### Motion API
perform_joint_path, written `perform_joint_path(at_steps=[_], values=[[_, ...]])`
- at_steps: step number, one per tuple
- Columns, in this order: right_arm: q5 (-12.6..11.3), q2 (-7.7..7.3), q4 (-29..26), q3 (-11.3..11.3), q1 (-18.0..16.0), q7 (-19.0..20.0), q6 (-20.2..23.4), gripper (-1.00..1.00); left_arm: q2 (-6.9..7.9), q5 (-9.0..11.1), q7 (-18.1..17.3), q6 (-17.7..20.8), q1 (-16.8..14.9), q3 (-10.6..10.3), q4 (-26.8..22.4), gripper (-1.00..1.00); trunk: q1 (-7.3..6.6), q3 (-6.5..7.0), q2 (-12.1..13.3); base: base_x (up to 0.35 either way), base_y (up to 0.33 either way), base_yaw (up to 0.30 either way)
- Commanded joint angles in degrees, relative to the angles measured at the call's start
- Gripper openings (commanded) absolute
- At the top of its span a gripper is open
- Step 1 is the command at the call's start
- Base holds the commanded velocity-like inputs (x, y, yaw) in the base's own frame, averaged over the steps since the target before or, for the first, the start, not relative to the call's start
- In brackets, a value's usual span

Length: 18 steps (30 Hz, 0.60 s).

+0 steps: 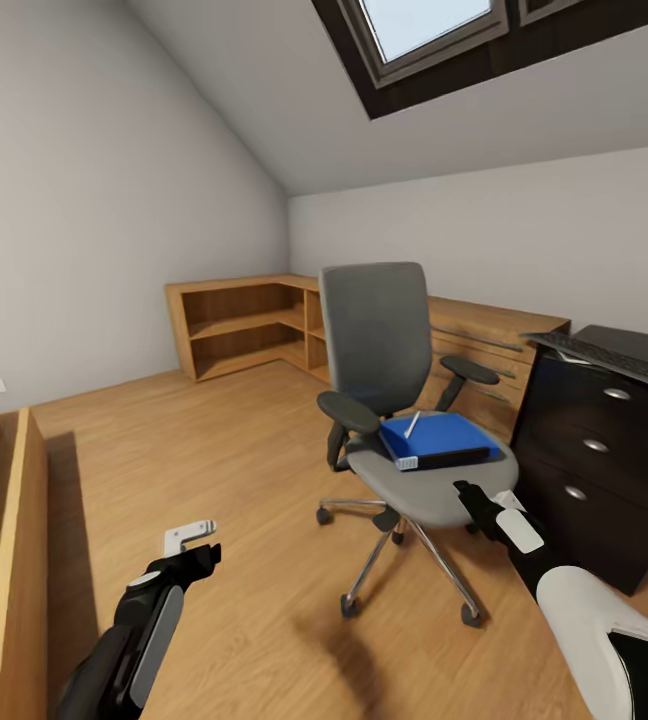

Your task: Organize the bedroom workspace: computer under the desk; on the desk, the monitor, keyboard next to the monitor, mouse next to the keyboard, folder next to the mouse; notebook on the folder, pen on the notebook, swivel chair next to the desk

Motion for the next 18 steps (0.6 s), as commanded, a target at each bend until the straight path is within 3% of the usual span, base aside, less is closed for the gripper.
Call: perform_joint_path(at_steps=[1,18], values=[[-0.48,0.04,1.42,0.08,0.03,-0.35,0.23,1.00,-0.02,0.60,0.40,0.18,-0.03,-0.29,0.09,1.00,0.04,-0.07,0.00,0.321,0.000,0.000],[-0.48,0.05,1.51,0.08,0.03,-0.34,0.30,1.00,-0.02,0.56,0.40,0.16,-0.03,-0.59,0.19,1.00,0.04,-0.07,0.00,0.321,0.000,0.000]])
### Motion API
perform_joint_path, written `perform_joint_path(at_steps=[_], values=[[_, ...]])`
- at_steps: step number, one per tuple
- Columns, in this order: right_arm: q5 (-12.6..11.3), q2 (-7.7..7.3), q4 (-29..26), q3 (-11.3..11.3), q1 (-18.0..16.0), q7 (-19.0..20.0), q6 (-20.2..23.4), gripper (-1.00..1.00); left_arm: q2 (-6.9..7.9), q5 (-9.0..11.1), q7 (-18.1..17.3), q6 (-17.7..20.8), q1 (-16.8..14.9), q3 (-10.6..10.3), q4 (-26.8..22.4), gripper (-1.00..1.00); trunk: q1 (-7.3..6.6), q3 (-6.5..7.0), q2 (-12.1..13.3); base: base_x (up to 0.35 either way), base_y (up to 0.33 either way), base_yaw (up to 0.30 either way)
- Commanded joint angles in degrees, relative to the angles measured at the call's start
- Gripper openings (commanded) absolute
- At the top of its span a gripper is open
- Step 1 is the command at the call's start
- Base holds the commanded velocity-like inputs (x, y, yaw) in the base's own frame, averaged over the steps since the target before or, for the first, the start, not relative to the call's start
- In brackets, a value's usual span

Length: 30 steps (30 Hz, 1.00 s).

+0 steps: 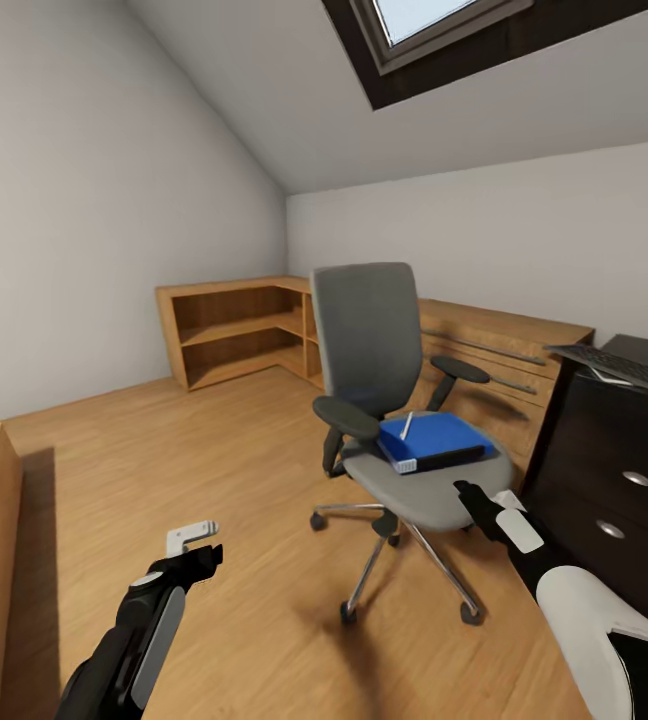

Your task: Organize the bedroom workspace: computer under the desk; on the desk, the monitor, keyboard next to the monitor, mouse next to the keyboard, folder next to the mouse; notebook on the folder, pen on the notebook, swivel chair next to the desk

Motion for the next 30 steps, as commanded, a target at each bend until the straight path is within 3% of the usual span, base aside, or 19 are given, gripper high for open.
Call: perform_joint_path(at_steps=[1,12,26,30], values=[[-0.73,0.04,1.57,0.01,0.03,-0.31,0.27,1.00,-0.03,0.62,0.40,0.20,-0.03,0.03,-0.06,1.00,0.04,-0.07,0.00,0.322,0.000,0.000],[-0.71,0.00,1.36,0.01,0.03,-0.31,0.30,1.00,0.03,0.64,0.38,0.20,-0.03,0.04,-0.06,1.00,0.04,-0.07,0.00,0.321,0.039,0.011],[-0.73,0.04,1.35,0.01,0.03,-0.31,0.33,1.00,-0.03,0.64,0.40,0.29,-0.03,0.03,0.10,1.00,0.04,-0.07,0.00,0.321,0.018,0.136],[-0.66,0.04,1.43,0.01,0.03,-0.31,0.15,1.00,-0.03,0.64,0.47,0.29,-0.03,-0.51,1.07,1.00,0.04,-0.07,0.00,0.043,0.000,0.002]])
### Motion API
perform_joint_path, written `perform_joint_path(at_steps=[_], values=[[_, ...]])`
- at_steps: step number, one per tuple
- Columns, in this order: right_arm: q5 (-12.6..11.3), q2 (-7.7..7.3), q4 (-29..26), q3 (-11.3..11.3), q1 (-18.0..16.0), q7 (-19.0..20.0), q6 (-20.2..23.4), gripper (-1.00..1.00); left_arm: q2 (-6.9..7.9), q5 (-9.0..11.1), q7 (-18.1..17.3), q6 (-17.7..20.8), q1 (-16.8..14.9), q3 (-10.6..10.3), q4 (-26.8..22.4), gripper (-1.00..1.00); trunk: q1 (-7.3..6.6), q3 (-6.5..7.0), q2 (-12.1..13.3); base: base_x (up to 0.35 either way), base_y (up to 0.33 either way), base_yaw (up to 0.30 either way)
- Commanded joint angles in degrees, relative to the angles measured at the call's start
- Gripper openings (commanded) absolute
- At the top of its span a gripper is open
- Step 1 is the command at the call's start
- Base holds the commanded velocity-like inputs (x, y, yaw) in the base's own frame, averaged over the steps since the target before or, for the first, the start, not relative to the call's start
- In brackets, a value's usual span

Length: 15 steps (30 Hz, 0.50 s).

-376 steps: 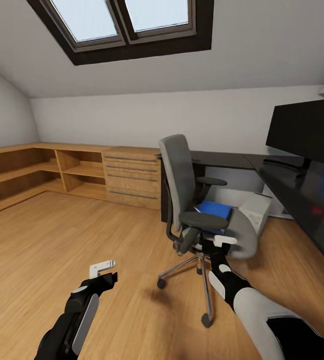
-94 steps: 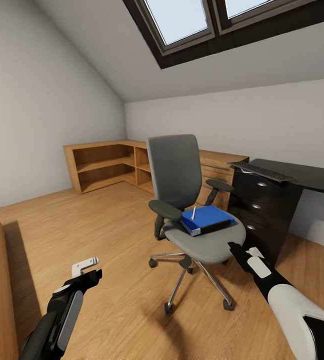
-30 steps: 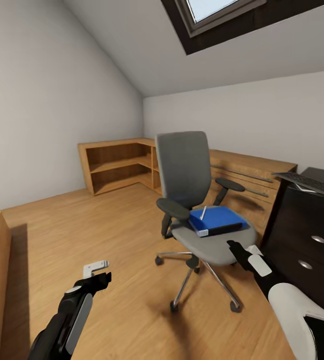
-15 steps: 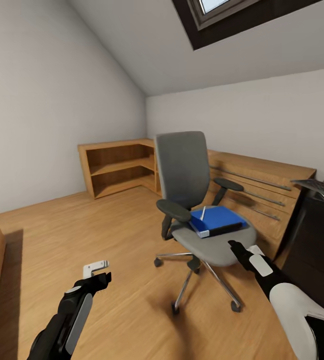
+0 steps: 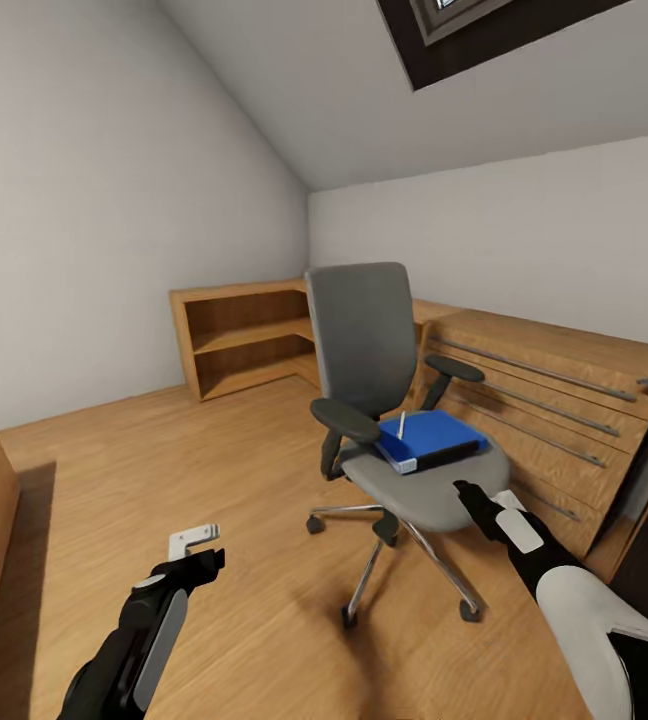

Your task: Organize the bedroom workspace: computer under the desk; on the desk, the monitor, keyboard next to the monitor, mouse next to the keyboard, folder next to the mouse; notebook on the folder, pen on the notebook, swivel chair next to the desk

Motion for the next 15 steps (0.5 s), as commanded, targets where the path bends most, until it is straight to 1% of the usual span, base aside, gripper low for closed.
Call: perform_joint_path(at_steps=[1,15], values=[[-0.43,0.01,1.38,0.03,0.03,-0.44,0.27,1.00,-0.03,0.61,0.40,0.21,-0.03,0.01,-0.04,1.00,-0.01,-0.07,-0.02,-0.149,0.000,0.000],[-0.44,0.01,1.37,0.03,0.03,-0.37,0.20,1.00,-0.03,0.61,0.36,0.25,-0.03,-0.30,0.02,1.00,-0.01,-0.07,-0.02,-0.308,0.000,0.000]])
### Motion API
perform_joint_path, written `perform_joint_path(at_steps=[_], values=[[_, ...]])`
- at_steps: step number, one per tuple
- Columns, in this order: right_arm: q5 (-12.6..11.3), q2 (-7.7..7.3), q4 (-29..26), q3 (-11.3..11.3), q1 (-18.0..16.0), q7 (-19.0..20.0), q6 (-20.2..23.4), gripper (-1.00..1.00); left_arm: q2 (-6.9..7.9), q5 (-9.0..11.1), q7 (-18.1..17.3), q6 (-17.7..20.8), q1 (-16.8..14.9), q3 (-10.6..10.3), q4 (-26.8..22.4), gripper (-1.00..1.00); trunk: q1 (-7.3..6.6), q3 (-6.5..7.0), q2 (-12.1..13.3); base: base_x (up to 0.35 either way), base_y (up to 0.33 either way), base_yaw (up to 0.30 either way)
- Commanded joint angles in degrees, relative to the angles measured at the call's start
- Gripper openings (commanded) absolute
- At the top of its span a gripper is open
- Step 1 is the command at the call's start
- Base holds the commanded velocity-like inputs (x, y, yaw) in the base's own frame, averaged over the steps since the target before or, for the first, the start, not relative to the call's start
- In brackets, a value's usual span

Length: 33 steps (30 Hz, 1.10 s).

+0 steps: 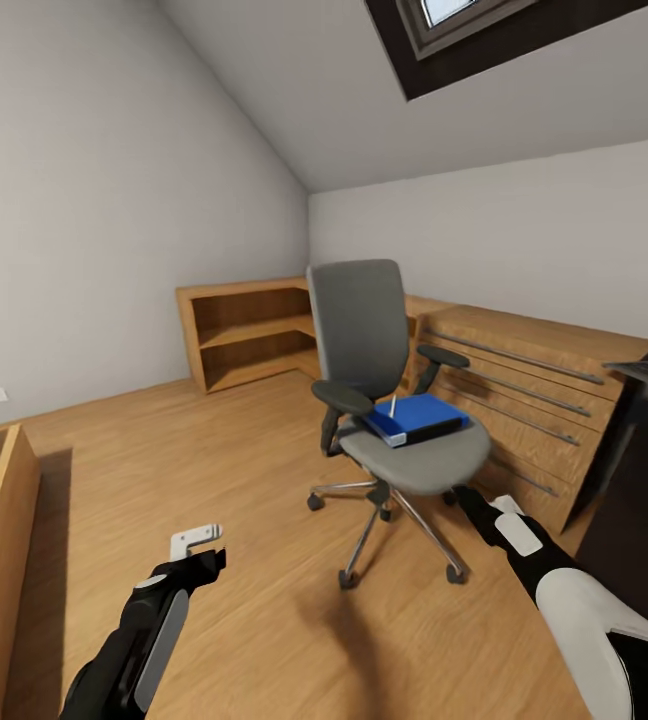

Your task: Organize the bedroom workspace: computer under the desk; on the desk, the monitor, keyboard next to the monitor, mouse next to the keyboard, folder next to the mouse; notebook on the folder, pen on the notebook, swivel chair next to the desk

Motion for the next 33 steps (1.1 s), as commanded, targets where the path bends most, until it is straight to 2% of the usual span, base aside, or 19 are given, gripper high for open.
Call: perform_joint_path(at_steps=[1,15,21,23,25,26,27,28,31,33], values=[[-0.52,0.01,-0.14,-0.08,-0.01,-0.33,0.27,1.00,-0.03,0.61,0.39,0.20,-0.03,0.04,-0.08,1.00,-0.04,-0.06,-0.03,-0.268,0.000,0.000],[-0.49,0.15,-0.32,0.07,-0.01,-0.33,0.23,1.00,-0.03,0.61,0.36,0.19,-0.03,0.04,-0.08,1.00,-0.04,-0.06,-0.03,-0.300,-0.042,0.000],[-0.42,0.12,-1.65,0.11,0.03,-0.37,0.48,1.00,-0.03,0.61,0.23,0.10,-0.03,0.04,-0.38,1.00,-0.04,-0.06,-0.03,-0.097,-0.016,0.000],[-0.41,0.14,-3.59,0.14,0.20,-0.39,0.61,1.00,-0.03,0.61,0.21,0.09,-0.03,0.04,-0.49,1.00,-0.09,0.38,0.00,-0.023,-0.004,0.000],[-0.42,0.27,-8.09,0.16,1.36,-0.40,1.47,1.00,-0.03,0.61,0.27,0.04,-0.03,0.04,-0.64,1.00,-0.14,0.83,0.03,-0.011,-0.002,0.000],[-0.42,0.75,-16.90,0.14,5.77,-0.41,4.75,1.00,-0.08,0.66,0.27,0.12,-0.03,-0.02,-2.56,1.00,-0.17,1.05,0.04,-0.003,0.000,0.000],[-0.45,0.94,-21.30,0.15,8.03,-0.44,6.10,1.00,-0.13,0.67,0.27,0.20,-0.01,-0.15,-3.93,1.00,-0.20,1.27,0.05,-0.002,0.000,0.000],[-0.51,1.29,-28.15,0.17,11.63,-0.47,7.61,1.00,-0.15,0.69,0.30,0.31,0.23,-0.50,-6.04,1.00,-0.42,1.45,0.45,0.000,0.000,0.000],[-0.55,2.34,-36.26,0.16,16.18,-0.53,8.74,1.00,-0.15,0.69,0.34,0.41,1.02,-0.81,-8.68,1.00,-1.07,1.99,1.66,0.000,0.000,0.000],[-0.57,3.98,-44.27,0.11,20.24,-0.68,9.37,1.00,-0.18,0.75,0.32,0.63,3.01,-1.04,-13.01,1.00,-1.51,2.35,2.46,0.000,0.000,0.000]])
